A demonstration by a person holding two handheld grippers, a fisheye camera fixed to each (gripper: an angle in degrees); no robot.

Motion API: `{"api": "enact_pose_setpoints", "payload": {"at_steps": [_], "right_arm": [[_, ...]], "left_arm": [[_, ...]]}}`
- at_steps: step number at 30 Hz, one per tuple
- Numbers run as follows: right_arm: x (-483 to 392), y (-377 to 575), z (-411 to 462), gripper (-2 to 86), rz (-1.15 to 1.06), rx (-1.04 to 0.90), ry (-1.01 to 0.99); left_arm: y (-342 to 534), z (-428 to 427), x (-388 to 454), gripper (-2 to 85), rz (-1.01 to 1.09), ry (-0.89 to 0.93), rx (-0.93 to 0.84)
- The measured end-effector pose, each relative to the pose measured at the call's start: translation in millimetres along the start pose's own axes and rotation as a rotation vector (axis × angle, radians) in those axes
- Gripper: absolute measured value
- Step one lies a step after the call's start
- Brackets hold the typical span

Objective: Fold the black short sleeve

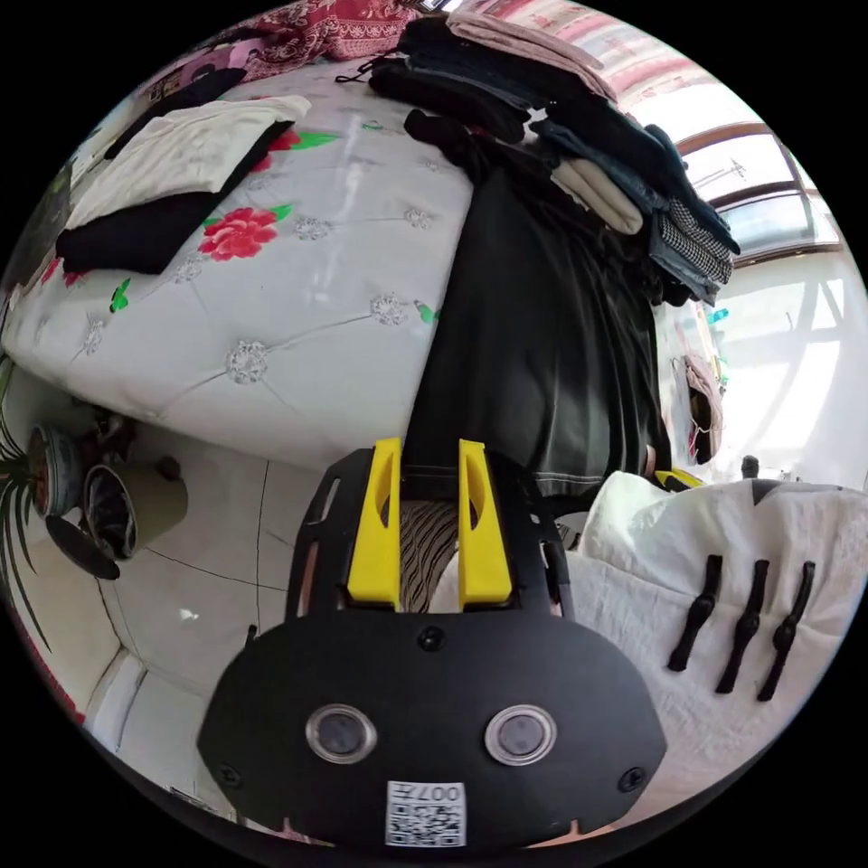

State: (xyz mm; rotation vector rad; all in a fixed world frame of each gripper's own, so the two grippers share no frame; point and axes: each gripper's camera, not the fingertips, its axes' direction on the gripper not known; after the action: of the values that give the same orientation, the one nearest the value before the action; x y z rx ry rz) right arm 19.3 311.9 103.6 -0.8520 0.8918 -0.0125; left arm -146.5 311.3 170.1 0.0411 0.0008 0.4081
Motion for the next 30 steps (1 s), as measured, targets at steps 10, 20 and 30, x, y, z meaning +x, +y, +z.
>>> {"api": "enact_pose_setpoints", "payload": {"at_steps": [10,20,30], "right_arm": [[36,17,-18,0.6,0.015,0.072,-0.075],[57,75,-57,2.7,0.072,0.295,-0.17],[24,86,-24,1.4,-0.002,0.063,-0.047]], "left_arm": [[-15,-12,8,-0.5,-0.006,-0.034,0.03],[23,-60,-1,7.5,-0.113,0.112,0.243],[5,-31,38,0.8,-0.043,-0.129,0.025]]}}
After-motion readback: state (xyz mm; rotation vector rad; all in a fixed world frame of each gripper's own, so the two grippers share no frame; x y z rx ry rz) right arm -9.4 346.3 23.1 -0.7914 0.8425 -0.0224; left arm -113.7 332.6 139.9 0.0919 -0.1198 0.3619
